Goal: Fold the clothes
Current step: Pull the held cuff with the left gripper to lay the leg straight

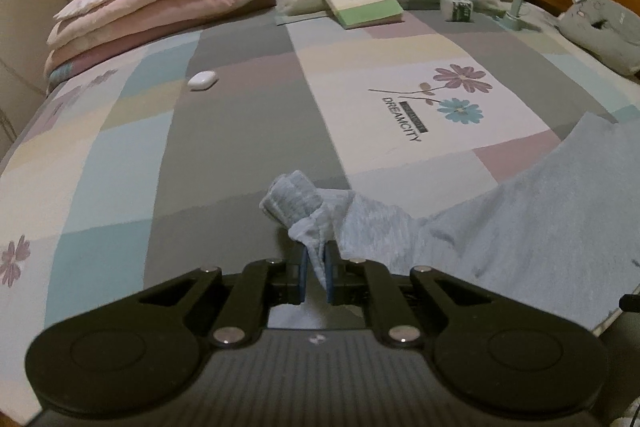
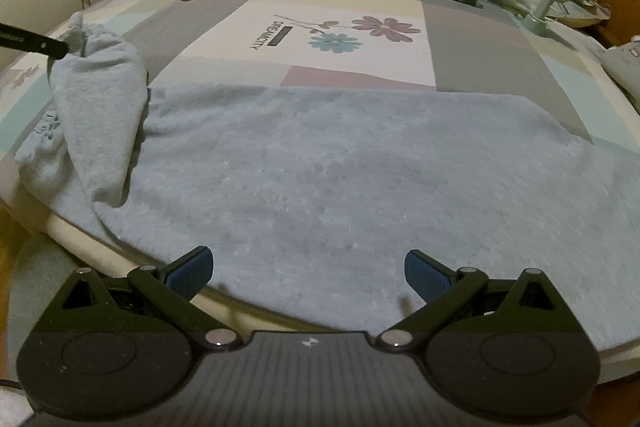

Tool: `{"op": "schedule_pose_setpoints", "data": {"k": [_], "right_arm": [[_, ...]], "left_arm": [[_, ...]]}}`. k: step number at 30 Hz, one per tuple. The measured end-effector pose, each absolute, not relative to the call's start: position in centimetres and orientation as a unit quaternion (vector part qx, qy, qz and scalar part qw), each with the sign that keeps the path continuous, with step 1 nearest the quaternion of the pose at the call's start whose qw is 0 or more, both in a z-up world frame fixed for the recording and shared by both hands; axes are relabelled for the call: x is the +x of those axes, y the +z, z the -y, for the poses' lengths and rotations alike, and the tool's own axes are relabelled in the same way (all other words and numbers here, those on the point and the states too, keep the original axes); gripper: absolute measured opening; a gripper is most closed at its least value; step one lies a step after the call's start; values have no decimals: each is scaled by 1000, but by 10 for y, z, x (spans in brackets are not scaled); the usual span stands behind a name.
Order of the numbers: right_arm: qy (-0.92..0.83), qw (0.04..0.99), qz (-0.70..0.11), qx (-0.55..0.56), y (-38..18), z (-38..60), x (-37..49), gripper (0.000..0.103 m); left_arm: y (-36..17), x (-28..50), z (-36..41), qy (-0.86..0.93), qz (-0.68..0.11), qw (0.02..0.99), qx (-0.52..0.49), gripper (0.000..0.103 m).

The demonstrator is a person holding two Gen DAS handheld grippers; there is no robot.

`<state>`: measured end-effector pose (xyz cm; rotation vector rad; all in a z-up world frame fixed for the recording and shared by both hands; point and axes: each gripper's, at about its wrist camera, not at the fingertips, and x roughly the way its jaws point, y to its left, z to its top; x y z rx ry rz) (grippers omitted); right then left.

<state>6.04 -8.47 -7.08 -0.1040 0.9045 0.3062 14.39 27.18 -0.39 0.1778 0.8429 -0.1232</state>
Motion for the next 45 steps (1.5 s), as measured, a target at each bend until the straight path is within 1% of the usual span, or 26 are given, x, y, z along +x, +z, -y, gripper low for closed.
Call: {"op": "schedule_pose_setpoints", "data": {"k": [10,17,21,26,28,29,35,37,42,43,45], "right_arm": [[153,878,-448,-63,-79,72,67,103],[155,873,-458,-67,-85,67,71,103],[157,870,-462,-72,-88,63,73,103],[162,867,-464,-82,-87,57,74,103],[163,867,-464,-83,-87,55,75,103],[164,866,-465,-84,-87,55,75,103],[167,865,-465,-92,-87,48,76,103],[168,865,-463,-94,-86,48,76,103],[168,868,-459,-92,-85,48,77,103],[168,867,-460,-90,-85,48,78,103],[174,866,-460,-95,-85,46,80,103]], "left_arm": [[-23,103,-301,-55,-412,909,37,7],[-44,74,-320,-45,-427,903,5,7],[-56,63,-332,-40,-444,895,-15,12],[-56,51,-345,-35,-445,894,-31,13],[-50,49,-350,-33,-431,901,-39,20],[-47,49,-352,-32,-423,904,-43,22],[-49,75,-359,-15,-399,916,-45,22],[-57,84,-356,11,-400,916,-19,22],[-82,90,-357,10,-425,905,-19,23],[-88,89,-357,13,-432,901,-15,27],[-89,82,-359,13,-432,902,-5,31]]}}
